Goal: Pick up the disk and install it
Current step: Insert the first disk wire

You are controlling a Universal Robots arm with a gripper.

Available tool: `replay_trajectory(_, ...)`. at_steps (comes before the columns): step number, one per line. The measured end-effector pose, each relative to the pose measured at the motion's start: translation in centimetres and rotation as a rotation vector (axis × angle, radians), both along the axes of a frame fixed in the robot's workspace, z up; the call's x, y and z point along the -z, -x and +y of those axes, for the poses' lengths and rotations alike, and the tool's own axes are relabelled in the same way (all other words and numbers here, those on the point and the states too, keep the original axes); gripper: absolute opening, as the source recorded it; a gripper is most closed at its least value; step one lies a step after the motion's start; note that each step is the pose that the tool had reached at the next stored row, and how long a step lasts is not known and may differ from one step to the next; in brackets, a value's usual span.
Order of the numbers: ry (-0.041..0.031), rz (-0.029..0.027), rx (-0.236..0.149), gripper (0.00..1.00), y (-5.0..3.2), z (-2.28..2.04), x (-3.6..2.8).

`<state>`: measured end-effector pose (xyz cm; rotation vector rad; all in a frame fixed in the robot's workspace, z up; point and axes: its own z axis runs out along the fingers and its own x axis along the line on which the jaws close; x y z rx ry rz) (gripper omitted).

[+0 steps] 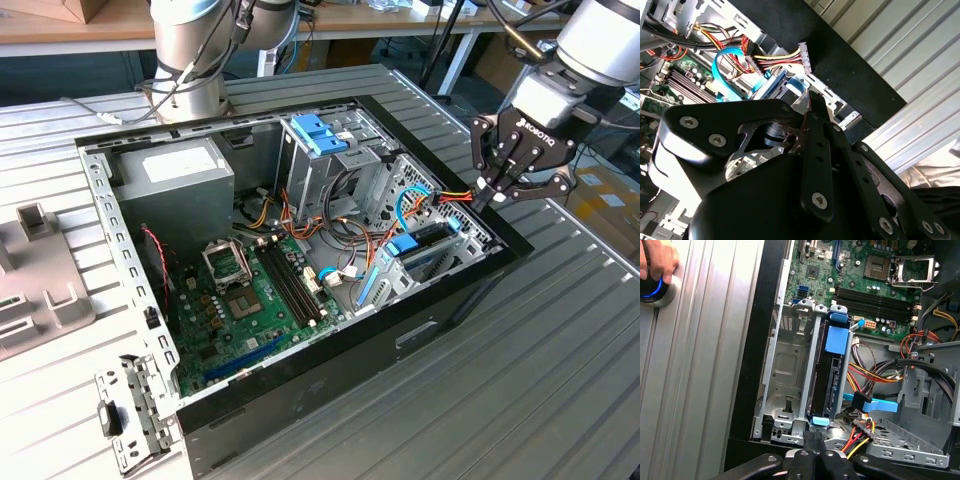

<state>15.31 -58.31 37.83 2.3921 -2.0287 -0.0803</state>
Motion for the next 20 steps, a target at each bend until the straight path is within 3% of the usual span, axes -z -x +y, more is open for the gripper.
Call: replay_trajectory(20,0.0000,0.0000,-0.072,0.11,0.00,0.00,0.00)
